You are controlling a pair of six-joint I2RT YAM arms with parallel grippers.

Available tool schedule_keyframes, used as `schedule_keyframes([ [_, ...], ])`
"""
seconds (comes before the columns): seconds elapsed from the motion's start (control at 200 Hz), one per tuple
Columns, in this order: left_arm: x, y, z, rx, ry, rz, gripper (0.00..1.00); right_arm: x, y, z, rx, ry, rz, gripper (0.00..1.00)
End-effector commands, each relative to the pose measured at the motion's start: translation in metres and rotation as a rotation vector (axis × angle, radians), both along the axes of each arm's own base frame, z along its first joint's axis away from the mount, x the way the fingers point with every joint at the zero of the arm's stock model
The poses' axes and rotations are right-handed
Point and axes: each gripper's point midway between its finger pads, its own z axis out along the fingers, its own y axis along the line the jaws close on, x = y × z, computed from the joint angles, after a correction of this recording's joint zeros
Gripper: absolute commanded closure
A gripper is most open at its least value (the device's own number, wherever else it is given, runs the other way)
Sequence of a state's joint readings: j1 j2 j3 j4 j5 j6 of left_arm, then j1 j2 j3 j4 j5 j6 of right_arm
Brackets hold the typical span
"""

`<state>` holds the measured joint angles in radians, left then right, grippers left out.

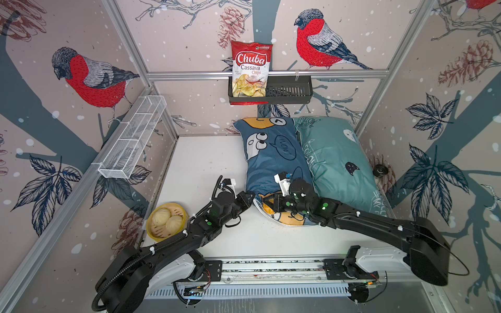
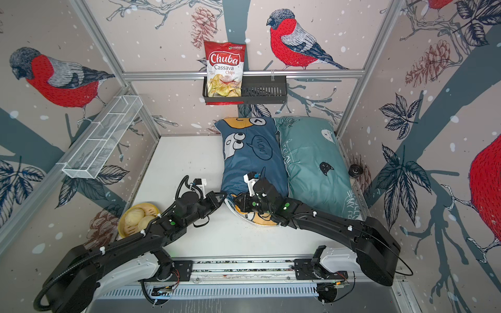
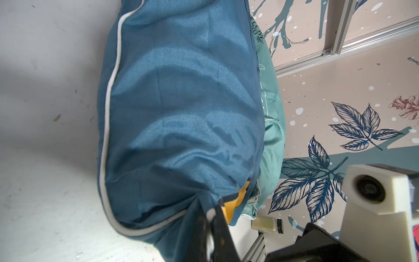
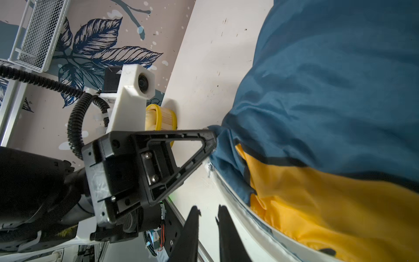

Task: Zip up pillowcases
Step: Zip the zipper on the pillowcase.

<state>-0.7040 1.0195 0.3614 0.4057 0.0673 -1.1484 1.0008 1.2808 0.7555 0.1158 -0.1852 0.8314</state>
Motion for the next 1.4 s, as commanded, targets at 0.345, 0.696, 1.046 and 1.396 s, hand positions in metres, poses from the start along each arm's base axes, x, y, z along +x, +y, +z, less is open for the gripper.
schedule_keyframes([
  [0.345, 0.003, -0.001, 0.01, -0.015, -0.039, 0.015, 1.0, 0.008, 0.022, 0.005, 0.11, 0.048, -0.054, 0.76],
  [0.696, 0.003, -0.001, 0.01, -0.018, -0.043, 0.015, 1.0, 0.005, 0.029, -0.009, 0.079, 0.074, -0.025, 0.79],
  [1.046, 0.003, -0.003, 0.011, -0.021, -0.047, 0.01, 1.0, 0.008, 0.032, -0.013, 0.069, 0.074, -0.025, 0.8],
  [1.396, 0.003, -0.003, 0.012, -0.016, -0.053, 0.003, 1.0, 0.011, 0.031, -0.019, 0.053, 0.076, -0.039, 0.88],
])
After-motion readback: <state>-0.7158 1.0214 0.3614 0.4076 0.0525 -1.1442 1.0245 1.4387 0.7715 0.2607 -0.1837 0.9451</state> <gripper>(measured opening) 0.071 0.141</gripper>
